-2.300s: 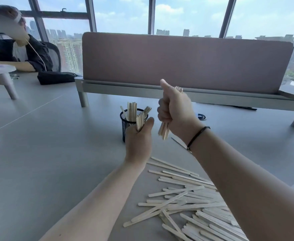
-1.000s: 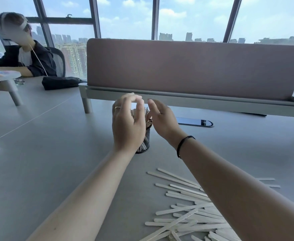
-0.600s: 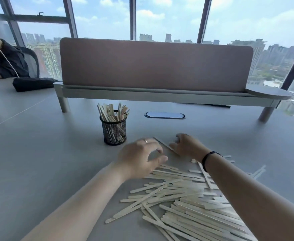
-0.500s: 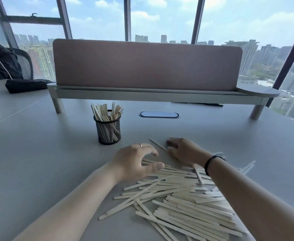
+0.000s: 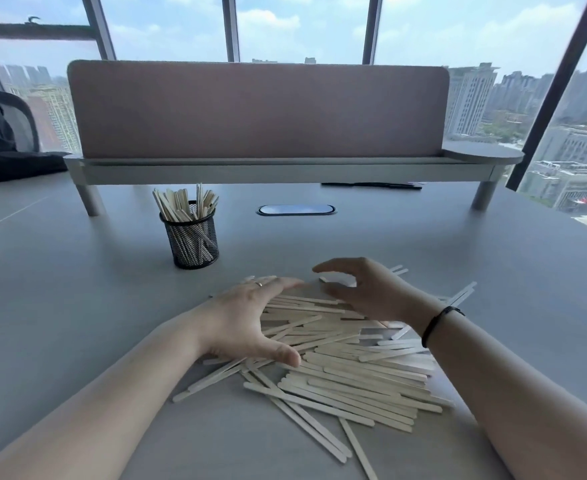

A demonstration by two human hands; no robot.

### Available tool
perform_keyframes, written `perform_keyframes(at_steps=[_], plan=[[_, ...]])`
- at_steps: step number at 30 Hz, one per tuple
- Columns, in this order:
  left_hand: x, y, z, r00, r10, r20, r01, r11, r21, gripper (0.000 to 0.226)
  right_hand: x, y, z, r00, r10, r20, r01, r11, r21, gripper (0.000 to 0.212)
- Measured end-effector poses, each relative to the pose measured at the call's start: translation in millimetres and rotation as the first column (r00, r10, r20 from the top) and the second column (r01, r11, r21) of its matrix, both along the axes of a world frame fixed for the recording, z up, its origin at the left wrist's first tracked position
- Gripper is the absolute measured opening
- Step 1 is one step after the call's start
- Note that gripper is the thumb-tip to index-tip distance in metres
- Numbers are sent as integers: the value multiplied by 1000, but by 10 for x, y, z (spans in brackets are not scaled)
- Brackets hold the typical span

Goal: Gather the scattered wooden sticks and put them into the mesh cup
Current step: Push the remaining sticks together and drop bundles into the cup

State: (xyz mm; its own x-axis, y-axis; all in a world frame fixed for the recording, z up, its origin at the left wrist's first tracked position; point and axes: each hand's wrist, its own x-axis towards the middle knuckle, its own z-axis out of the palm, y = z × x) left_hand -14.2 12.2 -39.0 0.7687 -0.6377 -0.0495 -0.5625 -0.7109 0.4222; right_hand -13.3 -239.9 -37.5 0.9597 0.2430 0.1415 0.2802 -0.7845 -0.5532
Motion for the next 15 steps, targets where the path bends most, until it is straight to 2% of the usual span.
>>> perform_keyframes(at_steps=[3,5,7,11,15], plan=[[-2,44,-6,999,-16,-42,18,999,30,118,-16,-322,27,989,-141,45,146,978,-147,41],[-32,24,33,997,-50,-67,53,997,52,121,4,-527,-20,982,-189,-14,182,960,-212,47],[-80,-23,72,990,-105,-97,115,988,103,126,22,-636,-79,980,-188,-71,168,960,-226,50],[-129,-102,53,978,-186,-91,200,961,189,135,96,-646,-163,987,-156,-44,143,964,-223,49],[-139,-137,22,981,-183,-64,191,971,144,128,150,-588,-249,982,-187,19,187,965,-183,48]])
